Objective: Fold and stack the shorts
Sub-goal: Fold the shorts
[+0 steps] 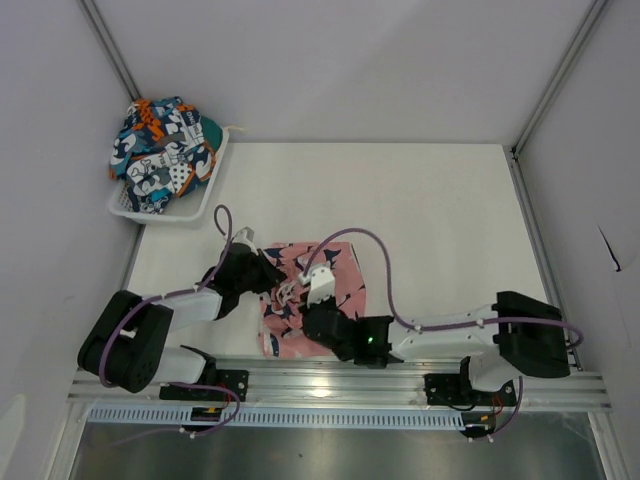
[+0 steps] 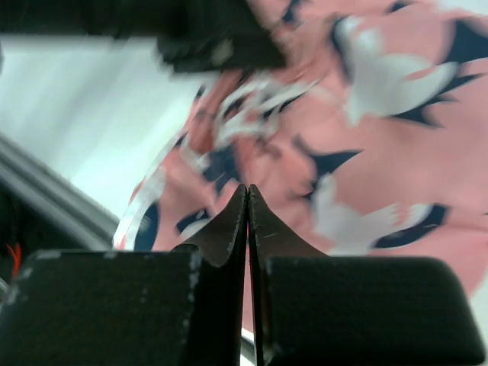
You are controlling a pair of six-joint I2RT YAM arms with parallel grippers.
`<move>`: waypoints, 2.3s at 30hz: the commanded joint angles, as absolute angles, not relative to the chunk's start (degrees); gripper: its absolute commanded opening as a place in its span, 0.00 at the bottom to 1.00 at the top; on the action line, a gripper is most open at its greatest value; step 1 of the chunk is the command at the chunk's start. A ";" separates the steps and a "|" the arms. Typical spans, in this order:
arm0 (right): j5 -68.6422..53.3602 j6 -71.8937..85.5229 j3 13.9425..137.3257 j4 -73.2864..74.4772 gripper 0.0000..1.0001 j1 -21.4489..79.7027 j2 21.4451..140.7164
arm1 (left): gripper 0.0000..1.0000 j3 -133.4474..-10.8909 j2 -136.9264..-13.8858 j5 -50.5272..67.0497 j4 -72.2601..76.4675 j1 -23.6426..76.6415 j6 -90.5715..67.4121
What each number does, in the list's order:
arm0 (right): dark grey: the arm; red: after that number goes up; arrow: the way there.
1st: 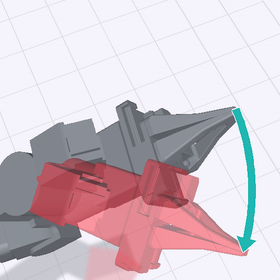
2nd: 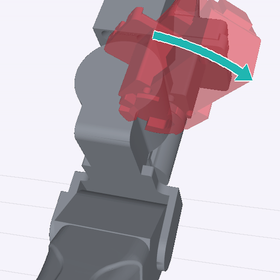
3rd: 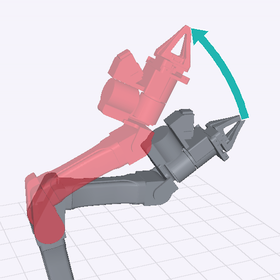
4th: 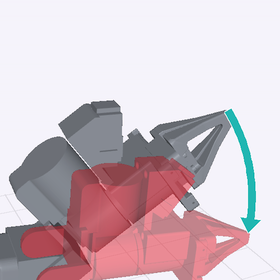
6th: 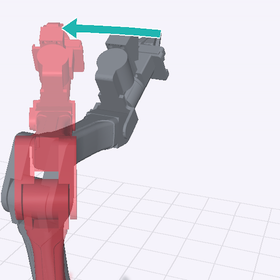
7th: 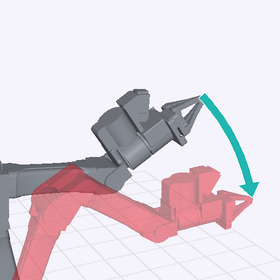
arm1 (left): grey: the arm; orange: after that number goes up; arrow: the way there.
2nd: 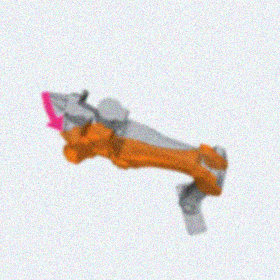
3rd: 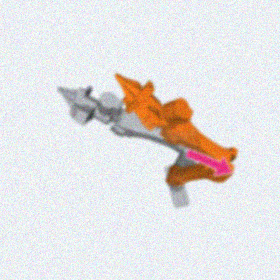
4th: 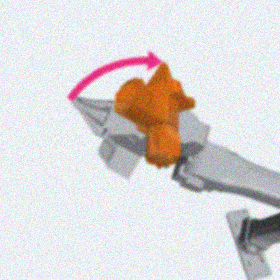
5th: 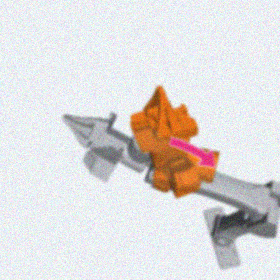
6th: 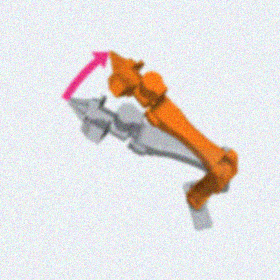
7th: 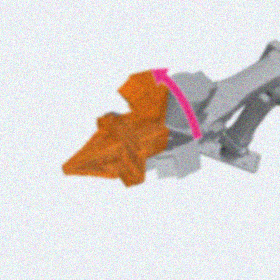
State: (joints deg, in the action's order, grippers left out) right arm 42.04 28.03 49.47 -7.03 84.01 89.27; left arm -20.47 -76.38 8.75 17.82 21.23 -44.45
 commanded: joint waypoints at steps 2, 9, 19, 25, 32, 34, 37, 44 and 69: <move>33.90 36.38 44.31 -5.09 0.00 74.82 80.35 | 0.06 -21.62 -77.25 10.45 20.65 20.39 -42.63; 9.17 43.15 32.53 -18.08 0.00 59.60 78.39 | 0.00 -21.27 -78.22 13.53 23.37 19.60 -42.27; 16.85 49.74 25.75 -25.59 0.00 73.43 87.80 | 0.00 -26.18 -82.07 16.70 23.73 17.23 -42.02; 23.64 50.46 33.12 -20.23 0.00 82.79 96.14 | 0.00 -36.80 -91.30 24.77 26.80 17.14 -39.55; 23.85 42.55 45.26 -9.84 0.21 81.50 95.29 | 0.37 -46.31 -94.86 33.14 24.55 17.31 -38.50; 21.37 41.14 45.79 -7.84 0.30 78.94 91.00 | 0.64 -49.03 -91.95 30.60 16.84 17.23 -36.13; 17.68 39.64 47.02 -4.05 0.36 73.67 86.59 | 0.83 -54.64 -86.50 23.22 5.58 17.23 -31.39; 8.31 30.08 44.83 2.02 0.68 60.14 74.89 | 0.99 -52.93 -70.95 9.85 -9.74 17.23 -32.95; -3.34 9.67 62.14 9.05 0.99 41.14 100.98 | 0.99 -17.14 -39.47 -20.12 -22.92 44.56 -62.92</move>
State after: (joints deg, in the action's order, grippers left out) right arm -5.48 11.75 59.70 7.55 42.44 99.66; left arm -17.21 -41.28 -14.90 -18.24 43.29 -57.52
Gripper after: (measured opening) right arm 0.993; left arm 0.990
